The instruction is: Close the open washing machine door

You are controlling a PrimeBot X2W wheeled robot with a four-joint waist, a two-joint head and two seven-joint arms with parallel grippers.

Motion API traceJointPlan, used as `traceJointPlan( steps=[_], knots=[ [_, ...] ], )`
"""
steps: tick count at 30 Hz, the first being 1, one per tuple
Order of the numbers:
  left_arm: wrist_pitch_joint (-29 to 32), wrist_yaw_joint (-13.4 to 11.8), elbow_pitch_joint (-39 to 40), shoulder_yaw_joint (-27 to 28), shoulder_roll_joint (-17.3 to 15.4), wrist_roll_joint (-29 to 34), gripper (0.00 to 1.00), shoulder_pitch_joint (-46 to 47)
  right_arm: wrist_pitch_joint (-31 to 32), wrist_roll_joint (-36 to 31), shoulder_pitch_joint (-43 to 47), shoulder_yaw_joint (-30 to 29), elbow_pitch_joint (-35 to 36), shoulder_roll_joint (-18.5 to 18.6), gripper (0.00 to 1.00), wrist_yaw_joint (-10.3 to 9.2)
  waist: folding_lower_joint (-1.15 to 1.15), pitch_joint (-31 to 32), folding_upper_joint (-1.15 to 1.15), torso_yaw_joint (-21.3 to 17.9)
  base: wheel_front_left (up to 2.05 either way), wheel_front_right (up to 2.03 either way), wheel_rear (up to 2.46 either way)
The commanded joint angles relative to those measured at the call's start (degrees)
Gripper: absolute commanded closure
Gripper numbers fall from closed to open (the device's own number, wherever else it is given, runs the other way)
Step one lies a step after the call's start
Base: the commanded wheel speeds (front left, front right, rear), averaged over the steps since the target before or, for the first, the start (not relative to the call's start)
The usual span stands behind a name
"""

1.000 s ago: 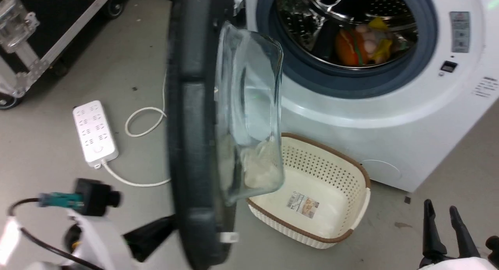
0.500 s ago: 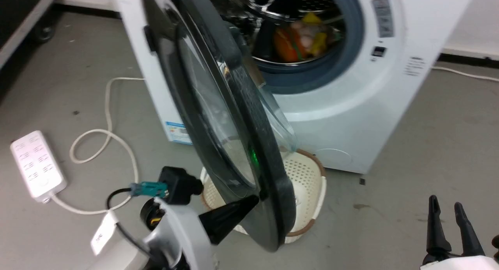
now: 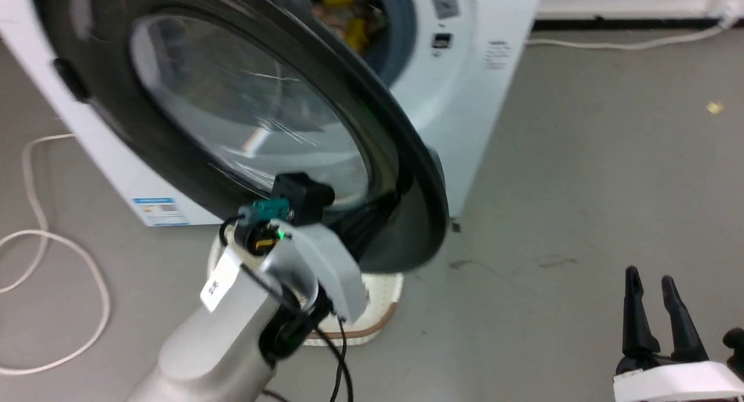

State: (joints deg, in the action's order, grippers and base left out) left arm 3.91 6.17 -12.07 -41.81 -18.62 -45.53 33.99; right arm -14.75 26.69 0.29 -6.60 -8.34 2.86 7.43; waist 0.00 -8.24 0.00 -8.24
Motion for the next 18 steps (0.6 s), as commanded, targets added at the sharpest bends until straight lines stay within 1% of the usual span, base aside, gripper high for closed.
traceJointPlan(
  steps=[1,5,9,14,18],
  knots=[
    [-0.8,-0.2,-1.3,0.2,0.6,0.5,1.00,1.6,-0.2,0.5,-0.9,0.5,0.4,0.0,0.00,0.06,0.00,-2.5,0.00,-3.4,0.00,0.00,0.00],
    [-2.5,-0.5,-6.6,0.7,2.6,1.7,1.00,5.4,-0.2,1.4,-1.6,1.6,0.8,0.0,0.00,0.06,0.00,-4.0,0.00,-5.8,0.00,0.00,0.00],
    [-4.1,-0.5,-11.7,1.2,4.3,2.0,1.00,8.5,-0.2,2.0,-1.9,2.1,1.1,0.0,0.00,0.06,0.00,-4.6,0.00,-6.8,0.00,0.00,0.00],
    [-5.4,-0.2,-16.8,1.6,5.8,1.6,1.00,11.1,-0.2,2.3,-1.9,2.1,0.9,0.0,0.00,0.06,0.00,-4.5,0.00,-6.7,0.00,0.00,0.00],
    [-5.9,0.3,-17.5,2.4,6.8,-0.7,1.00,11.5,-0.2,2.1,-1.7,1.9,0.6,0.0,0.00,0.06,0.00,-3.3,0.00,-5.2,0.00,0.00,0.00]
  ],
)
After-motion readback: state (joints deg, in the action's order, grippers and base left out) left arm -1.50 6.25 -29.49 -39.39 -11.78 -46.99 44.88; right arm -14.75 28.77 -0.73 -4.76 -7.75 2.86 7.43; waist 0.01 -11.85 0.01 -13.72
